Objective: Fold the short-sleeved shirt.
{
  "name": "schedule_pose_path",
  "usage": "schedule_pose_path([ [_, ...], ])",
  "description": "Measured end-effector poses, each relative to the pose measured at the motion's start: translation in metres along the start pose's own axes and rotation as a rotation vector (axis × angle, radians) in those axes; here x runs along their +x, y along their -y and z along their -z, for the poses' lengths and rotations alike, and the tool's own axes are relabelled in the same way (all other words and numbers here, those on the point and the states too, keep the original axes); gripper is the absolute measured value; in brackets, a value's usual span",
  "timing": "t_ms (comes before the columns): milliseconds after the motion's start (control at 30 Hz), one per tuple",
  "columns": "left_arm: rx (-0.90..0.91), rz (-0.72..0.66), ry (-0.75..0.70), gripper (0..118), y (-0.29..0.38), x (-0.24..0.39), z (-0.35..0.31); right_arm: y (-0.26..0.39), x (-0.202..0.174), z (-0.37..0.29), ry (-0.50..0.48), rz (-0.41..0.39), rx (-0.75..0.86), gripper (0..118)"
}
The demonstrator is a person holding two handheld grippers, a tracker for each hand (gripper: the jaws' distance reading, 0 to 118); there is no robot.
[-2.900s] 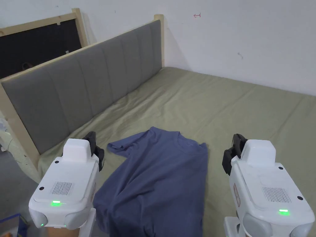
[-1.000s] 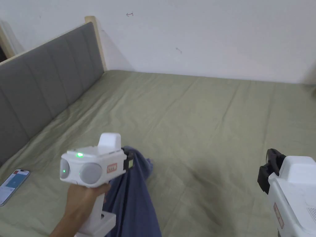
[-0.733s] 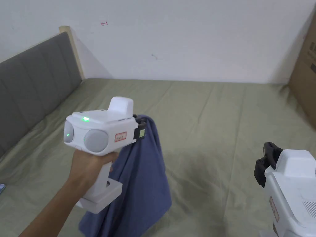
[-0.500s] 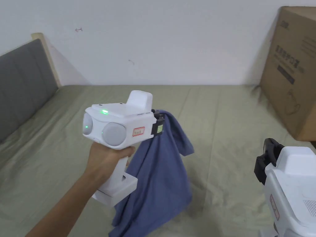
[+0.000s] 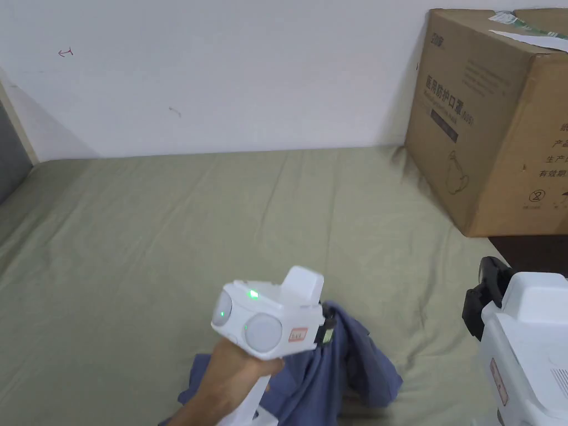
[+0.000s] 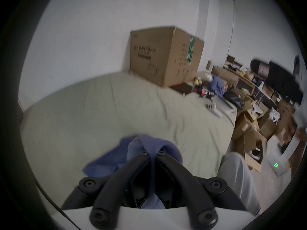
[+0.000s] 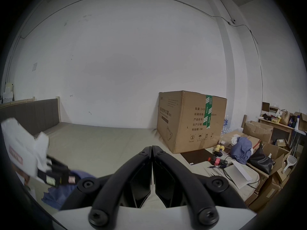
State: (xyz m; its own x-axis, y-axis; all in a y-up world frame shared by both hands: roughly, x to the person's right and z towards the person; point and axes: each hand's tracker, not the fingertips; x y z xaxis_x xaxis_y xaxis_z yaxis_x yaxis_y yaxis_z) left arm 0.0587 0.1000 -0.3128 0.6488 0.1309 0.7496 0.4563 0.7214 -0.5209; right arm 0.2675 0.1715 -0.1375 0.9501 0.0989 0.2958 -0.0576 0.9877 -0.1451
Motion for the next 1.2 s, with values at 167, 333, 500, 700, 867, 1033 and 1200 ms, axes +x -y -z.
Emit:
schedule_pose_path([
  [167,-0.223,-0.073,-0.048,0,0.061,-0.019,0.048,0.01,-0.003,0.005,-0.011,-0.003,-0.031,0],
  [333,-0.32,-0.107,-0.14,0,0.102,-0.032,0.077,0.014,-0.007,0.008,-0.024,-0.005,-0.051,0],
  [500,-0.26,-0.194,-0.14,18,0.092,-0.034,0.061,0.013,-0.012,0.008,-0.032,-0.008,-0.056,0],
  [700,0.046,-0.25,-0.19,118,0.063,-0.034,-0.018,0.004,-0.019,0.004,-0.046,-0.001,-0.041,0],
  [867,0.338,-0.229,-0.32,118,0.037,-0.041,-0.098,-0.007,-0.027,-0.001,-0.06,0.004,-0.013,0],
  [1033,0.535,-0.173,-0.481,118,0.031,-0.055,-0.162,-0.018,-0.037,-0.005,-0.081,0.009,0.019,0],
  [1200,0.634,-0.15,-0.651,115,0.046,-0.07,-0.193,-0.025,-0.046,-0.007,-0.103,0.011,0.04,0],
])
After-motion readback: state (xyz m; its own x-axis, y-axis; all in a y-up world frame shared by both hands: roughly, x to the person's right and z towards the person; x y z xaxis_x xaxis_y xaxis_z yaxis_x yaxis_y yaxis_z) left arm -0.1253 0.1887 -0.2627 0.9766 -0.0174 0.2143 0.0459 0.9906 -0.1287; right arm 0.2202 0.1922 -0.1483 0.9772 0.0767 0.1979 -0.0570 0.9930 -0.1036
